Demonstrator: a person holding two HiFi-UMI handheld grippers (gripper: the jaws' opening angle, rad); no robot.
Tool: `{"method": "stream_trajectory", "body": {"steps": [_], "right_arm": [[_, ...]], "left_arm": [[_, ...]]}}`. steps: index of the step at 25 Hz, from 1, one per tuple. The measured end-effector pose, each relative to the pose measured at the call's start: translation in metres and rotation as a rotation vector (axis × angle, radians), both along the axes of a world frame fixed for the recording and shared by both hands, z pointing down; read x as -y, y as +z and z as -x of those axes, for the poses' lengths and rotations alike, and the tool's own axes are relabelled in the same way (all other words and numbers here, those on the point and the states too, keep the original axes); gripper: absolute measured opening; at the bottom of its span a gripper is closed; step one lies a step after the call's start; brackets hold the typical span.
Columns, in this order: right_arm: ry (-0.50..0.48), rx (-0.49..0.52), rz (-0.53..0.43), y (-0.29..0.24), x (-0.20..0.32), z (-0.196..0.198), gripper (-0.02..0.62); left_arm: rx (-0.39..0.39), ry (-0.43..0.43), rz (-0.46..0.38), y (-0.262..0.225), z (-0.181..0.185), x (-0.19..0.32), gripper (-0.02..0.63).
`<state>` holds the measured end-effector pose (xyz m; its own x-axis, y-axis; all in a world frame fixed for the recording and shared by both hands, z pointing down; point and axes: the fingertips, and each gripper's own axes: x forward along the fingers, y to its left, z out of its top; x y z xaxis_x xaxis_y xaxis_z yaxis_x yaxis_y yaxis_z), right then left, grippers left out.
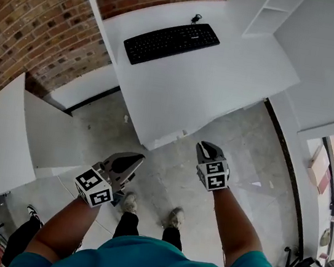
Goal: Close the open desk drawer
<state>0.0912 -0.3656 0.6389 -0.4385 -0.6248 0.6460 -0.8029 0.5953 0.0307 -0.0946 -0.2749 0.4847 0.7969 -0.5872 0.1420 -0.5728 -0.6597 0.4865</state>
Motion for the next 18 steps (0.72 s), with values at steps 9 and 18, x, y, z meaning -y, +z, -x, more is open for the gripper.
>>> {"method": "stream_trajectory", "body": {"steps": [9, 18], "right_arm": [[-0.087, 0.061, -0.103, -0.109, -0.053, -0.010, 0.040], [-0.120, 0.158, -0.153, -0.214, -0.109, -0.026, 0.031]], "left_arm": [[-0.002, 0.010, -0.083, -0.075, -0.033, -0.025, 0.014], [-0.009, 0.017, -0.179, -0.150, -0.060, -0.066, 0.014]]}}
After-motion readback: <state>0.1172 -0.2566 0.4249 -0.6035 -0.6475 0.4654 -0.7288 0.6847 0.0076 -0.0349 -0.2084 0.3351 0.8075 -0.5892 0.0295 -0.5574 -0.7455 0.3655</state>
